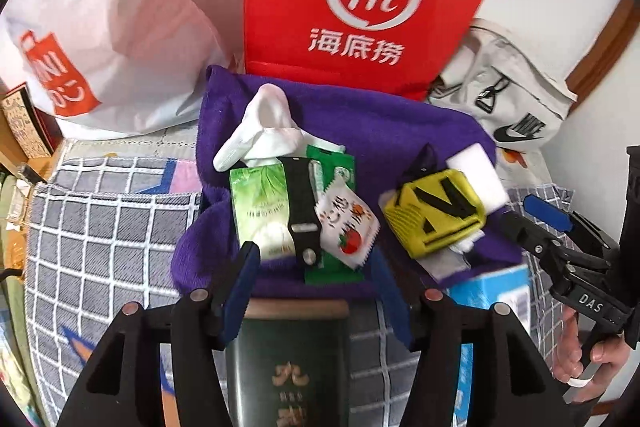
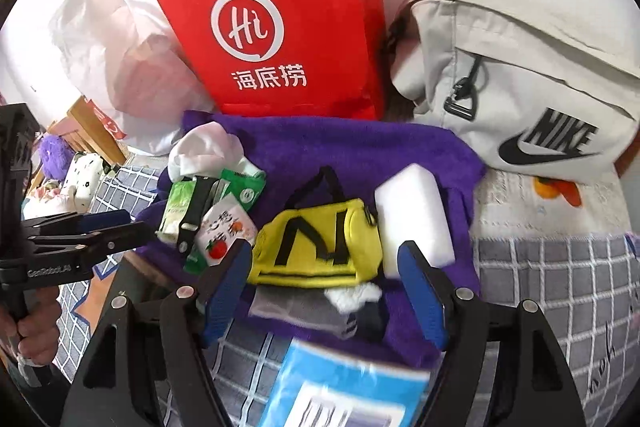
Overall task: Organize soft objects
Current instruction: 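Withdraw both open tools back from the purple towel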
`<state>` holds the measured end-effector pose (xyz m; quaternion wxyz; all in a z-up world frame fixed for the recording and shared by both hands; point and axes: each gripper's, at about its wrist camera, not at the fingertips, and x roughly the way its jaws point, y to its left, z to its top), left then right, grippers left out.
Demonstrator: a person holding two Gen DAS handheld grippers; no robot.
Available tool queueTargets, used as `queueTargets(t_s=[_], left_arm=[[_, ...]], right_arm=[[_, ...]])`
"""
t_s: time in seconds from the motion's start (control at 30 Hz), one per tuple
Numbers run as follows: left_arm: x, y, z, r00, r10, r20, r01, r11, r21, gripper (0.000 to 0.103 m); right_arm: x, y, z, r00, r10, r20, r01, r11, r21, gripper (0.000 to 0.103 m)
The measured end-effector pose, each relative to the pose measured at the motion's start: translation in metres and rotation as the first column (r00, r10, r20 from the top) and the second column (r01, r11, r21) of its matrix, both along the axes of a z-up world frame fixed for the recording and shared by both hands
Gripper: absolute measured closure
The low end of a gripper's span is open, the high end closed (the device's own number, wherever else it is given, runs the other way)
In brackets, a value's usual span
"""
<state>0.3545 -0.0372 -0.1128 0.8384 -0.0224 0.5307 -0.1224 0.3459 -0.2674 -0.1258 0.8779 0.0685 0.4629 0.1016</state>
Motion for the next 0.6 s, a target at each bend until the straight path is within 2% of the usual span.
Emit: queueTargets(t_s=[0.17, 0.3, 0.33, 0.37, 0.43, 0.53, 0.6], left_arm=[[-0.028, 0.000, 0.023, 0.999, -0.016, 0.042, 0.016, 1.000, 0.000, 0.040], [-0.058, -0.001, 0.044, 0.996, -0.021, 0.085, 0.021, 1.000, 0.001, 0.033], [-0.066, -0.002, 0.049, 0.995, -0.023, 0.095, 0.023, 1.000, -0.004, 0.033], [-0.073, -0.003, 0.054, 0.994, -0.024, 0.102, 0.025, 1.000, -0.009, 0.033], [-0.086, -0.004, 0.061, 0.993, -0.025, 0.113, 0.027, 1.000, -0.014, 0.032], [-0.109, -0.006, 0.071, 0.990, -0.039, 0.134, 0.041, 0.999, -0.017, 0.025], [-0.125, -0.005, 0.077, 0.988, -0.039, 0.151, 0.042, 0.999, -0.017, 0.025]], right_arm=[[-0.028, -0.004, 0.014, 1.000, -0.025, -0.007, 0.025, 0.999, 0.041, 0.029], [-0.057, -0.005, 0.030, 0.999, -0.051, 0.011, 0.051, 0.998, 0.038, 0.028], [-0.066, -0.005, 0.034, 0.998, -0.062, 0.016, 0.061, 0.998, 0.030, 0.025], [-0.072, -0.005, 0.038, 0.997, -0.069, 0.020, 0.069, 0.997, 0.025, 0.016], [-0.088, -0.004, 0.046, 0.996, -0.084, 0.038, 0.083, 0.996, 0.014, 0.009], [-0.114, -0.005, 0.060, 0.991, -0.113, 0.072, 0.114, 0.993, -0.016, 0.008], [-0.130, -0.004, 0.067, 0.988, -0.137, 0.078, 0.140, 0.989, -0.044, 0.008]])
